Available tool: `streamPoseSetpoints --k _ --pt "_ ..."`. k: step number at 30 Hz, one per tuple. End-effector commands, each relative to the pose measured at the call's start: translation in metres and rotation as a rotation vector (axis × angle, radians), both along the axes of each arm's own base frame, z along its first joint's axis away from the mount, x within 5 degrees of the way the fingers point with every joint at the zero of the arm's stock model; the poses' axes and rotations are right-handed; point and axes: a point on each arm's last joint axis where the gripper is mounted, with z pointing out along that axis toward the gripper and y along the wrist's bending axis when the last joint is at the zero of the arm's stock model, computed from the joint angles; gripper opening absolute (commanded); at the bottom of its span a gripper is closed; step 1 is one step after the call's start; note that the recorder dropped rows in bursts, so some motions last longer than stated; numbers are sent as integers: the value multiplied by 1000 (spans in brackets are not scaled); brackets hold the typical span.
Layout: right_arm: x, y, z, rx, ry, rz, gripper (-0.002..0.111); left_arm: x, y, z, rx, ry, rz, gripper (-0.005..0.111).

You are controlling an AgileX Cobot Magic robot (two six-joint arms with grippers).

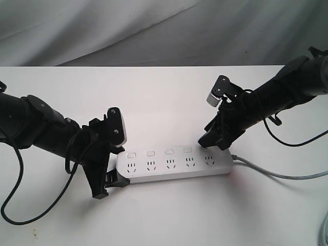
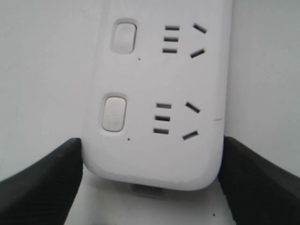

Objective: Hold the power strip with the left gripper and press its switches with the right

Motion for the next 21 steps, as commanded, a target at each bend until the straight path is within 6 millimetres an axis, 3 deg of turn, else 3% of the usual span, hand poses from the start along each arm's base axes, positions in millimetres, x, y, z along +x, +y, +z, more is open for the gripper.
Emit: streamPoseSetpoints --k 1,16,21 --pt "-1 -10 -14 -80 -14 33 48 2 1 1 5 -10 5 56" --pt "-3 -12 -16 -123 -17 81 48 2 1 1 5 -10 5 56" --pt "-6 -12 -25 -114 31 91 48 2 1 1 5 -10 5 56"
